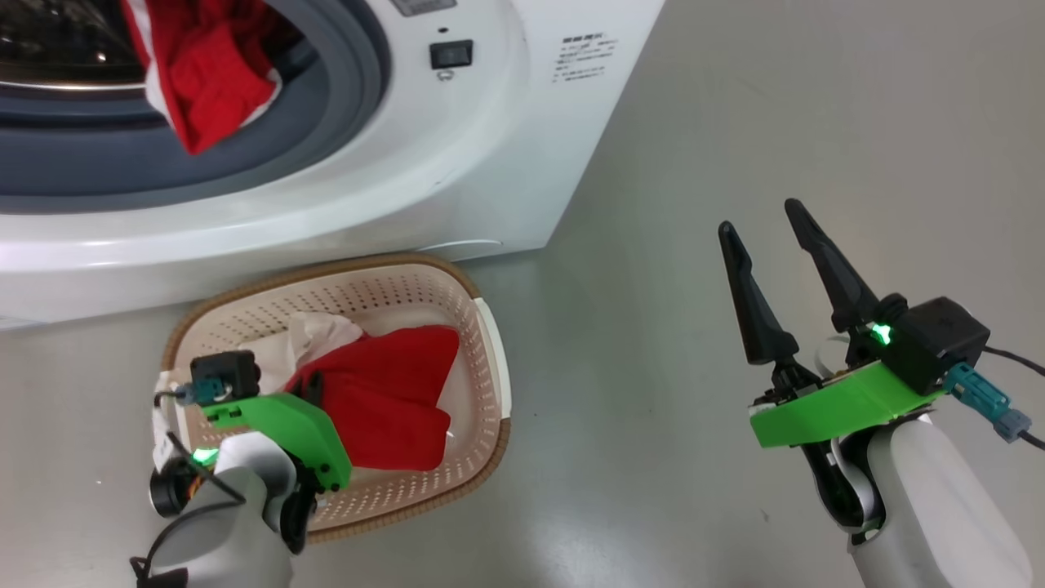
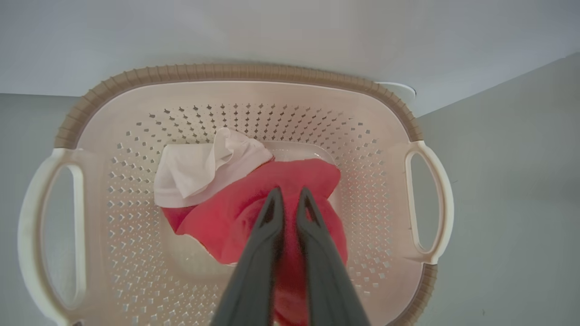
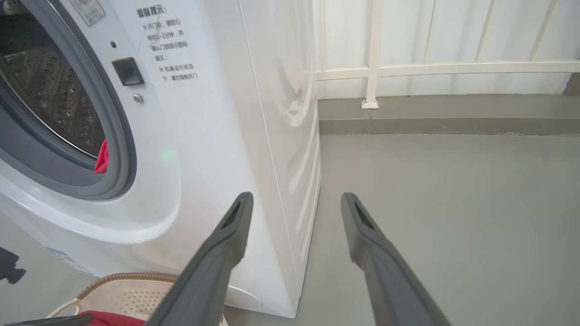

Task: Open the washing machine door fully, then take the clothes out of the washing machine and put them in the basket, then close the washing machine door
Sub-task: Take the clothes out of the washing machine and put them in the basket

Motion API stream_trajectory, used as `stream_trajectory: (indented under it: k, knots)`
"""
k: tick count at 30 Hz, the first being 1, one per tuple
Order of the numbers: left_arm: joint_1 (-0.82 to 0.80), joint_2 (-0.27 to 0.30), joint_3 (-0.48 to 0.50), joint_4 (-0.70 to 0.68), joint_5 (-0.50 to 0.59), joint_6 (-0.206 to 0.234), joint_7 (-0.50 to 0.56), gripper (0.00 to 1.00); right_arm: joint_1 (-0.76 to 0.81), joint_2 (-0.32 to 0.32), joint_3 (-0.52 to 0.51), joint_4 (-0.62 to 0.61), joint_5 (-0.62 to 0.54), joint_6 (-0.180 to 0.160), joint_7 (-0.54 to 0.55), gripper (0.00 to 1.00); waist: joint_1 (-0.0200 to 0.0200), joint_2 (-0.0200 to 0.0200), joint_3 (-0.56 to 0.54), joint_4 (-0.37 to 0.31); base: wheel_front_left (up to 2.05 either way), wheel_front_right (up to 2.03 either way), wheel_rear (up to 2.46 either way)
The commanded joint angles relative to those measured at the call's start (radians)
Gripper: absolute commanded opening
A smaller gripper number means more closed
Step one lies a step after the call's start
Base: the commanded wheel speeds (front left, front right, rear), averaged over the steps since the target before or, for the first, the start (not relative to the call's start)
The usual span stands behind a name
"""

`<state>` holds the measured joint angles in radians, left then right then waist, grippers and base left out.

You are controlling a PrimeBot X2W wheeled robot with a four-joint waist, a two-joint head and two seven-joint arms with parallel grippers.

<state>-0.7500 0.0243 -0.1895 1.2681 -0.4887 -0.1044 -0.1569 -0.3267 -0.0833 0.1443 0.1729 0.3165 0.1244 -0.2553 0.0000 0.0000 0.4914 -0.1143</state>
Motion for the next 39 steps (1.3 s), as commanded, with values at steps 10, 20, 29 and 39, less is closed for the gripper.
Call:
stream_trajectory:
  k: [10, 20, 29, 39]
  knots:
    - [-0.033, 0.061, -0.011, 0.017, 0.006, 0.023, 0.086, 0.46, -0.024, 0.020, 0.023, -0.020, 0.014, 0.006, -0.006, 1.00, 0.0000, 0.0000, 0.035, -0.050, 0.00, 0.00, 0.00]
    - [-0.019, 0.055, -0.023, 0.017, 0.003, 0.013, -0.028, 1.00, -0.018, 0.025, 0.014, -0.010, 0.012, 0.006, -0.006, 1.00, 0.0000, 0.0000, -0.016, -0.031, 0.00, 0.00, 0.00]
    - [0.034, 0.058, 0.002, -0.128, -0.001, -0.002, -0.104, 1.00, 0.010, 0.018, 0.002, 0.008, 0.002, 0.006, -0.006, 1.00, 0.0000, 0.0000, -0.111, 0.008, 0.00, 0.00, 0.00]
    - [0.239, 0.064, 0.105, -0.490, 0.106, 0.042, -0.105, 1.00, 0.051, 0.009, 0.000, 0.029, -0.010, 0.006, -0.006, 1.00, 0.0000, 0.0000, -0.231, 0.039, 0.00, 0.00, 0.00]
